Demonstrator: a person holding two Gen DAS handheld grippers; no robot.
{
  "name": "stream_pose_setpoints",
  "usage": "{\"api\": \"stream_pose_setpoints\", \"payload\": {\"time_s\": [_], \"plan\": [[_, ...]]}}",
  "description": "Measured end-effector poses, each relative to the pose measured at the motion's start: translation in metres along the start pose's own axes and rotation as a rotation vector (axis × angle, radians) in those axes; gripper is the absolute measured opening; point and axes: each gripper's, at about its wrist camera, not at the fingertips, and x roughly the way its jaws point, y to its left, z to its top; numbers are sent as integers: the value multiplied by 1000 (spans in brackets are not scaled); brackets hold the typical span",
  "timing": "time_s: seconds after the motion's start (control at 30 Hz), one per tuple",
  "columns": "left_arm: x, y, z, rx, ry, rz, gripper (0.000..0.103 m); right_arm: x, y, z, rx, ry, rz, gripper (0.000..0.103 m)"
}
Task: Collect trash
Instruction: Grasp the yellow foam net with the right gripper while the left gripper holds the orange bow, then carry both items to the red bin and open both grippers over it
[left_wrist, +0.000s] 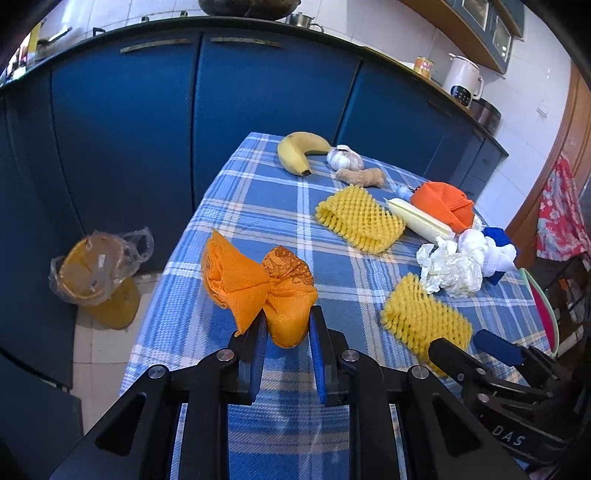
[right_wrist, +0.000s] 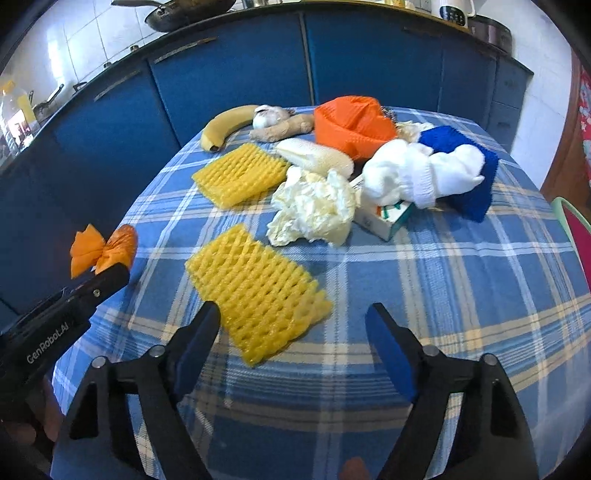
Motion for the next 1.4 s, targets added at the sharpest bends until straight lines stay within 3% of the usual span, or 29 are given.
{"api": "stream_pose_setpoints", "payload": {"time_s": [0.03, 0.27, 0.33, 0.43, 0.87, 1.4], "plan": [[0, 0, 0, -1, 0, 0, 22, 0, 2, 0, -12, -2, -1, 69], [-8, 1, -4, -13, -8, 18, 22, -2, 12, -4, -54, -17, 36, 41], [-11, 0, -6, -13, -8, 20, 22, -4, 13, -6, -51, -21, 47, 27], [-15, -4, -9, -14, -9, 23, 22, -8, 13, -11, -64, -24, 57, 20], [-42, -33, -11, 17, -42, 14, 22, -55, -5, -21, -72, -108, 108, 17], [-59, -98, -3, 86, -38, -109, 22, -117, -90, -21, 56, -215, 3, 17]]}}
